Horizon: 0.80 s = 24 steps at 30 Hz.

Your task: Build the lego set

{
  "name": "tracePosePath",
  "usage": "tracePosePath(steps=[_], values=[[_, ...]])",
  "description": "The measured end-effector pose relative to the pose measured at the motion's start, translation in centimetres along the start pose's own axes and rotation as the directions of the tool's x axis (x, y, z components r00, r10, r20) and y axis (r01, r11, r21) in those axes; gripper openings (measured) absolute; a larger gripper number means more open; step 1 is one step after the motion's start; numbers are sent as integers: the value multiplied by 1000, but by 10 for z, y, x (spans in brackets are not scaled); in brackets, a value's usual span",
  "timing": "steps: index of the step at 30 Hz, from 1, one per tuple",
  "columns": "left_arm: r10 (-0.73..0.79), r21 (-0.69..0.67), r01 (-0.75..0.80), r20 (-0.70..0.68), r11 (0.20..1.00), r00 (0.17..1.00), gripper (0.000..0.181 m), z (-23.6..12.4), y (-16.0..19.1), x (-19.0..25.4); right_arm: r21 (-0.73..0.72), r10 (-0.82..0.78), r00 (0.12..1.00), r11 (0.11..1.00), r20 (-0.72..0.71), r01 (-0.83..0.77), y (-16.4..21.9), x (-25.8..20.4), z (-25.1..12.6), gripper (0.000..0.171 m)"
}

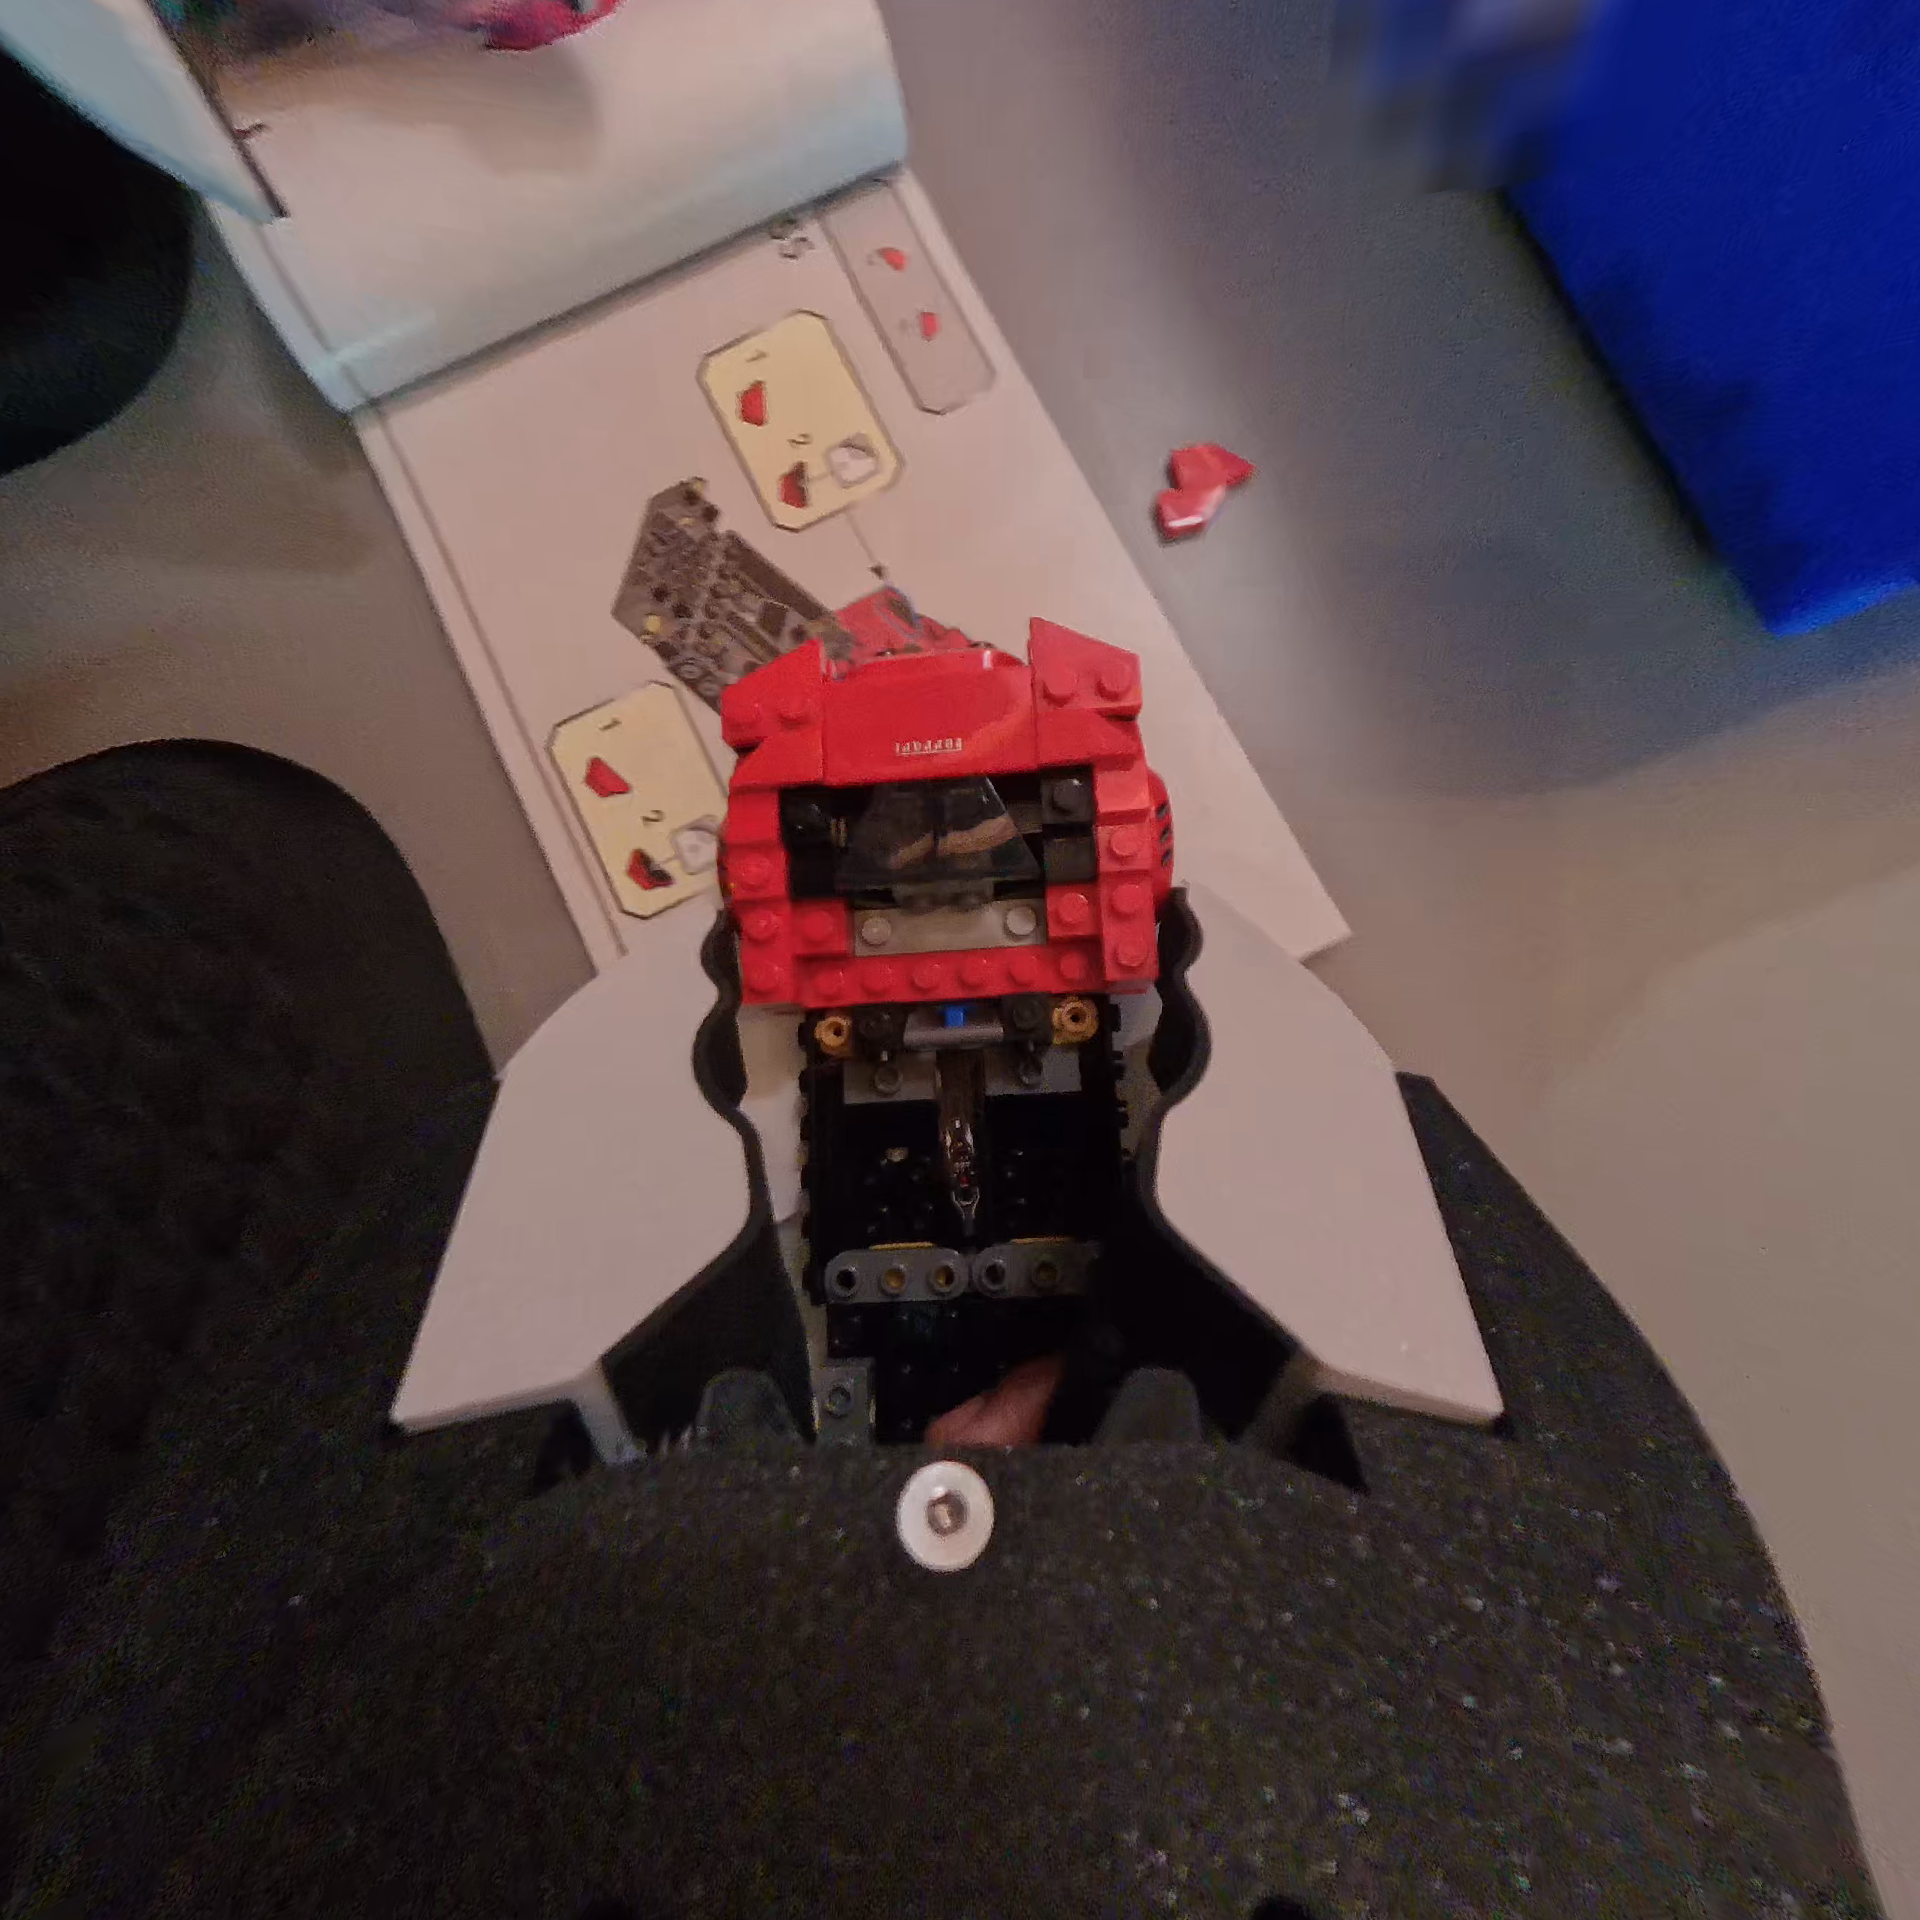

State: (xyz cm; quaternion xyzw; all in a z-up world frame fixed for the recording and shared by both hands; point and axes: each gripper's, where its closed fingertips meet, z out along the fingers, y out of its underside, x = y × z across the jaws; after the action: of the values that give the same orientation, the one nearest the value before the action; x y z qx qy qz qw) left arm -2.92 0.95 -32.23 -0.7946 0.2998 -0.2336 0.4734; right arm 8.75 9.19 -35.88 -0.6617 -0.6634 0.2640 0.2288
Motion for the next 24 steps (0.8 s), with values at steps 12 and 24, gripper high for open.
tracePosePath(steps=[12, 24], values=[[-1, -4, 1, -2, 1000, 1000, 59, 0, 1, 0, 24, 120, 988, 993, -97, -119, 6, 25, -9, 77], [1, -5, -1, -1, 1000, 1000, 59, 0, 1, 0, 44, 111, 991, 993, -77, -108, 1, 21, -10, 77]])
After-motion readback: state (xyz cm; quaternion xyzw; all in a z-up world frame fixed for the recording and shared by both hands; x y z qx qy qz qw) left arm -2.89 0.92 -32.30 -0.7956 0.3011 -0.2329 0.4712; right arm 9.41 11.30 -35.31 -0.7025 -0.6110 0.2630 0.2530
